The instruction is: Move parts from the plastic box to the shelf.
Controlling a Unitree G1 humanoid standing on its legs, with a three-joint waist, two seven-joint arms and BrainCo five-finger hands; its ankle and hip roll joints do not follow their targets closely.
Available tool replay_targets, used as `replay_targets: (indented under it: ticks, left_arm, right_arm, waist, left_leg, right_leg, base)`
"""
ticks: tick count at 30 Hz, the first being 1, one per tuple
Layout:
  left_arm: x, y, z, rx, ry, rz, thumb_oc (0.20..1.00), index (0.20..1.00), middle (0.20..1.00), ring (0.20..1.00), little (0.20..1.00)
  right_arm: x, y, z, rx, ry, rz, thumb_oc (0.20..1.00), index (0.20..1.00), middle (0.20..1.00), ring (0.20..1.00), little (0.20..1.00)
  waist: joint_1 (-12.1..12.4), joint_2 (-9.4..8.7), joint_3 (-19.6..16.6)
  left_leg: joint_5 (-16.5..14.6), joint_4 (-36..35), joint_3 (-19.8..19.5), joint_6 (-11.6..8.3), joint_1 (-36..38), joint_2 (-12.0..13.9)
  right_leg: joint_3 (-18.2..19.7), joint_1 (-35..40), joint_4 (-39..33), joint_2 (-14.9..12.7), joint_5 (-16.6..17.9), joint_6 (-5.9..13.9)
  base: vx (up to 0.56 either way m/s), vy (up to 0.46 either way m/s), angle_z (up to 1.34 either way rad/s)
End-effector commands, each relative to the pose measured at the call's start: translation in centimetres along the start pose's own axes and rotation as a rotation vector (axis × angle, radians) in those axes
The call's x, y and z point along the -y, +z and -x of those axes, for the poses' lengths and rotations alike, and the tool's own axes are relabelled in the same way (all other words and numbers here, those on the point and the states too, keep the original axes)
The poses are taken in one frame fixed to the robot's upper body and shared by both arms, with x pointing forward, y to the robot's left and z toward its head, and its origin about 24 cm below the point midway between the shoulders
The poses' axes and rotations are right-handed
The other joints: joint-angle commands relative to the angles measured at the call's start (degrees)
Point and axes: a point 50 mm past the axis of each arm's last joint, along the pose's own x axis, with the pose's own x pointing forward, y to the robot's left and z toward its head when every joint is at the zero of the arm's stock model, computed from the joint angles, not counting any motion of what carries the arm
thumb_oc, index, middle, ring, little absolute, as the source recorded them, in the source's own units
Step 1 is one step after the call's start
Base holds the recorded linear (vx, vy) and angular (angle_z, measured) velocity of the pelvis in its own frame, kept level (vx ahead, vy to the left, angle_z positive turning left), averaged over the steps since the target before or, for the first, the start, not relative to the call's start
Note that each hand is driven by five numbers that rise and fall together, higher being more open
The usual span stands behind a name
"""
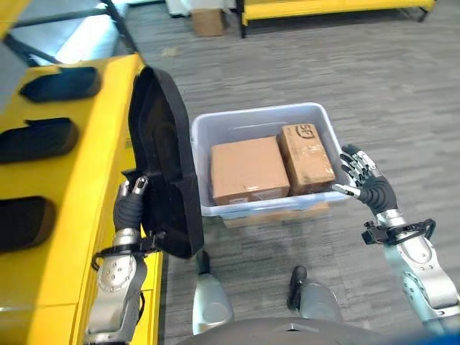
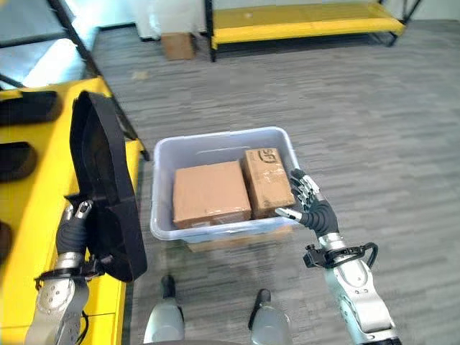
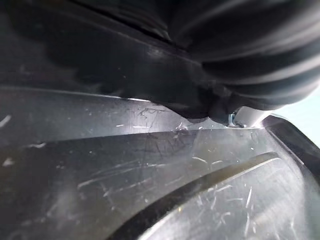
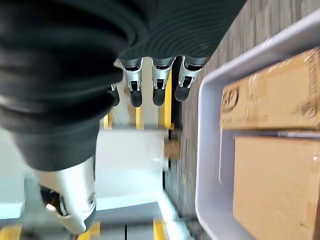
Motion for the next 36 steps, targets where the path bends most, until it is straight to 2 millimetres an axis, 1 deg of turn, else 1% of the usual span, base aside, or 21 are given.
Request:
replay_targets:
  ticks: [1, 3, 5, 6, 7, 8, 9, 10, 15, 19, 20, 23, 27, 29, 30, 31, 32, 33, 34, 35, 36]
  left_arm:
    - [0.1, 3.4, -0.2, 0.174, -0.028, -0.01, 0.2, 0.2, 0.2, 0.2, 0.2]
    - [0.4, 3.4, -0.4, 0.174, -0.036, -0.007, 0.2, 0.2, 0.2, 0.2, 0.2]
    - [0.7, 3.4, -0.6, 0.178, -0.043, 0.002, 0.2, 0.2, 0.2, 0.2, 0.2]
    - [0.9, 3.4, -0.7, 0.181, -0.045, 0.004, 0.2, 0.2, 0.2, 0.2, 0.2]
    - [1.1, 3.5, -0.8, 0.182, -0.053, 0.005, 0.2, 0.2, 0.2, 0.2, 0.2]
    - [1.1, 3.5, -0.7, 0.181, -0.054, 0.005, 0.2, 0.2, 0.2, 0.2, 0.2]
    - [1.0, 3.4, -0.5, 0.176, -0.054, -0.003, 0.2, 0.2, 0.2, 0.2, 0.2]
    - [0.8, 3.4, -0.4, 0.174, -0.05, -0.011, 0.2, 0.2, 0.2, 0.2, 0.2]
    - [0.0, 3.3, 0.1, 0.166, -0.007, -0.038, 0.2, 0.2, 0.2, 0.2, 0.2]
    - [-0.5, 3.2, 0.5, 0.153, 0.01, -0.058, 0.2, 0.2, 0.2, 0.2, 0.2]
    - [-0.8, 3.1, 0.7, 0.147, 0.02, -0.077, 0.2, 0.2, 0.2, 0.2, 0.2]
    - [-1.1, 3.4, 0.7, 0.157, 0.029, -0.107, 0.2, 0.2, 0.2, 0.2, 0.2]
    - [-1.3, 3.9, 0.6, 0.179, 0.028, -0.155, 0.2, 0.2, 0.2, 0.2, 0.2]
    - [-1.6, 4.1, 0.5, 0.187, 0.03, -0.179, 0.2, 0.2, 0.2, 0.2, 0.2]
    - [-1.6, 4.3, 0.4, 0.194, 0.025, -0.193, 0.2, 0.2, 0.2, 0.2, 0.2]
    - [-1.7, 4.3, 0.3, 0.195, 0.028, -0.194, 0.2, 0.2, 0.2, 0.2, 0.2]
    - [-1.6, 4.1, 0.2, 0.192, 0.017, -0.188, 0.2, 0.2, 0.2, 0.2, 0.2]
    - [-1.5, 3.9, 0.1, 0.182, 0.006, -0.198, 0.2, 0.2, 0.2, 0.2, 0.2]
    - [-1.5, 3.9, 0.1, 0.181, 0.006, -0.198, 0.2, 0.2, 0.2, 0.2, 0.2]
    - [-1.4, 3.8, 0.1, 0.176, -0.008, -0.206, 0.2, 0.2, 0.2, 0.2, 0.2]
    - [-1.3, 3.6, 0.1, 0.167, -0.018, -0.203, 0.2, 0.2, 0.2, 0.2, 0.2]
  right_arm:
    - [0.1, 1.8, -0.7, 0.121, -0.015, -0.022, 1.0, 1.0, 1.0, 1.0, 1.0]
    - [0.1, 0.9, 0.2, 0.081, -0.044, -0.065, 1.0, 1.0, 1.0, 1.0, 1.0]
    - [0.3, 0.5, 0.7, 0.068, -0.067, -0.083, 1.0, 1.0, 1.0, 1.0, 1.0]
    - [0.5, 0.3, 1.1, 0.057, -0.084, -0.094, 1.0, 1.0, 1.0, 1.0, 1.0]
    - [0.7, 0.4, 1.5, 0.059, -0.107, -0.102, 1.0, 1.0, 1.0, 1.0, 1.0]
    - [0.8, 0.4, 1.5, 0.058, -0.107, -0.101, 1.0, 1.0, 1.0, 1.0, 1.0]
    - [0.7, 0.2, 1.6, 0.045, -0.102, -0.101, 1.0, 1.0, 1.0, 1.0, 1.0]
    - [0.7, 0.2, 1.6, 0.045, -0.103, -0.1, 1.0, 1.0, 1.0, 1.0, 1.0]
    - [0.3, -0.1, 1.4, 0.032, -0.083, -0.109, 1.0, 1.0, 1.0, 1.0, 1.0]
    - [0.1, -0.4, 1.4, 0.017, -0.073, -0.11, 1.0, 1.0, 1.0, 1.0, 1.0]
    - [0.0, -0.6, 1.3, 0.007, -0.071, -0.108, 1.0, 1.0, 1.0, 1.0, 1.0]
    - [-0.2, -0.7, 1.1, 0.012, -0.07, -0.111, 1.0, 1.0, 1.0, 1.0, 1.0]
    - [-0.5, -1.1, 1.2, 0.0, -0.081, -0.131, 1.0, 1.0, 1.0, 1.0, 1.0]
    - [-0.9, -1.5, 1.4, -0.014, -0.078, -0.146, 1.0, 1.0, 1.0, 1.0, 1.0]
    - [-1.1, -1.5, 1.3, -0.014, -0.068, -0.15, 1.0, 1.0, 1.0, 1.0, 1.0]
    - [-1.2, -1.5, 1.2, -0.013, -0.066, -0.151, 1.0, 1.0, 1.0, 1.0, 1.0]
    - [-1.4, -1.6, 1.2, -0.018, -0.047, -0.162, 1.0, 1.0, 1.0, 1.0, 1.0]
    - [-1.4, -1.5, 1.3, -0.019, -0.034, -0.161, 1.0, 1.0, 1.0, 1.0, 1.0]
    - [-1.4, -1.5, 1.3, -0.02, -0.034, -0.161, 1.0, 1.0, 1.0, 1.0, 1.0]
    - [-1.3, -1.7, 1.5, -0.03, -0.026, -0.163, 1.0, 1.0, 1.0, 1.0, 1.0]
    - [-1.4, -1.7, 1.7, -0.033, -0.025, -0.19, 1.0, 1.0, 1.0, 1.0, 1.0]
  waist:
    - [-0.98, 1.0, -2.0]
    - [-2.56, 1.94, -3.14]
    - [-3.46, 2.4, -3.46]
    - [-4.44, 3.08, -3.84]
    - [-5.59, 4.07, -4.19]
    - [-5.77, 4.08, -4.22]
    - [-5.5, 4.12, -3.78]
    - [-5.17, 3.8, -3.47]
    - [-2.95, 2.24, -1.58]
    - [-1.49, 1.76, -1.44]
    - [-0.2, 1.49, -1.7]
    - [0.86, 0.99, -1.67]
    - [1.18, 0.87, -2.06]
    - [0.42, 1.09, -2.58]
    - [-0.95, 1.26, -2.37]
    - [-0.61, 1.17, -2.4]
    - [-2.64, 1.24, -2.13]
    - [-3.0, 1.28, -2.23]
    - [-2.8, 1.3, -2.26]
    - [-3.34, 0.95, -2.84]
    - [-3.97, 0.68, -3.21]
  left_leg:
    - [-3.47, 17.67, 5.55, -9.03, 11.46, -1.0]
    - [-6.45, 16.7, 6.96, -8.46, 16.1, -1.72]
    - [-7.88, 14.54, 7.52, -8.21, 18.12, -2.49]
    - [-10.55, 10.8, 8.17, -7.56, 20.57, -3.71]
    - [-12.59, 1.42, 9.78, -6.6, 22.77, -3.38]
    - [-12.37, 0.91, 9.62, -6.52, 22.96, -3.56]
    - [-12.73, -2.1, 8.41, -6.63, 23.99, -4.07]
    - [-13.73, -2.51, 7.48, -5.89, 23.58, -4.93]
    - [-14.15, -4.37, 3.74, -4.67, 21.76, -8.36]
    - [-13.67, -6.17, 2.03, -4.16, 21.7, -10.18]
    - [-13.53, -6.97, 1.07, -3.87, 21.26, -11.44]
    - [-13.31, -6.95, -0.71, -3.31, 20.08, -13.17]
    - [-11.99, -9.41, -2.95, -2.32, 19.85, -16.02]
    - [-10.78, -12.05, -3.96, -1.72, 20.76, -16.82]
    - [-9.97, -13.05, -5.13, -1.35, 21.09, -16.8]
    - [-9.85, -13.39, -4.7, -1.35, 21.2, -16.79]
    - [-7.53, -14.79, -5.45, -1.07, 20.86, -16.76]
    - [-6.64, -14.98, -6.26, -0.77, 20.75, -16.68]
    - [-6.73, -15.07, -6.08, -0.85, 20.85, -16.6]
    - [-5.63, -15.82, -7.31, -0.85, 20.53, -16.86]
    - [-5.13, -15.67, -8.67, -0.65, 20.0, -17.14]
  right_leg:
    - [-6.24, 5.9, -1.46, 3.63, -7.37, -3.07]
    - [-9.93, 4.63, 0.66, 2.91, -7.98, -3.38]
    - [-12.14, 3.79, 2.06, 1.82, -7.63, -3.01]
    - [-13.98, 2.83, 3.24, 0.34, -6.85, -2.27]
    - [-16.48, 2.38, 4.88, -2.05, -5.64, -1.25]
    - [-16.69, 2.49, 4.96, -2.25, -5.58, -1.08]
    - [-18.2, 1.72, 7.07, -4.09, -5.01, -0.63]
    - [-17.56, 1.56, 7.1, -4.83, -4.51, -0.25]
    - [-18.24, 3.18, 5.68, -8.12, -0.1, 2.68]
    - [-18.79, 5.01, 3.41, -8.71, 1.6, 3.71]
    - [-19.36, 6.08, 1.49, -9.28, 2.88, 4.56]
    - [-20.27, 8.05, -1.73, -10.31, 5.95, 6.22]
    - [-19.47, 9.92, -6.14, -11.53, 11.16, 8.93]
    - [-16.88, 9.83, -6.24, -11.86, 13.64, 9.89]
    - [-11.54, 8.5, -5.61, -10.4, 13.72, 9.75]
    - [-10.9, 7.93, -5.2, -10.41, 13.61, 9.72]
    - [-0.94, 4.43, -4.93, -4.16, 10.86, 7.55]
    - [3.16, 3.41, -3.69, 0.44, 8.13, 6.66]
    - [3.36, 3.22, -3.36, 0.51, 7.85, 6.55]
    - [7.44, 3.73, -3.97, 5.1, 4.85, 6.02]
    - [11.53, 3.52, -4.37, 7.94, 3.8, 5.48]
  base:
    - [-0.14, -0.114, 0.76]
    - [-0.11, -0.012, 0.85]
    - [-0.11, 0.09, 1.22]
    - [-0.21, 0.26, 1.64]
    - [-0.15, 0.227, 1.38]
    - [-0.15, 0.278, 1.79]
    - [-0.05, 0.182, 1.22]
    - [-0.08, 0.227, 1.22]
    - [-0.07, 0.106, 0.5]
    - [0.0, 0.103, 0.52]
    - [0.01, 0.133, 0.35]
    - [0.0, 0.162, 0.36]
    - [0.02, 0.207, 0.45]
    - [0.04, 0.198, 0.51]
    - [0.02, 0.101, 0.38]
    - [-0.05, 0.156, 0.29]
    - [-0.05, 0.158, 0.25]
    - [-0.05, 0.151, 0.1]
    - [0.03, 0.076, 0.31]
    - [0.03, 0.027, 0.38]
    - [0.04, 0.022, 0.55]
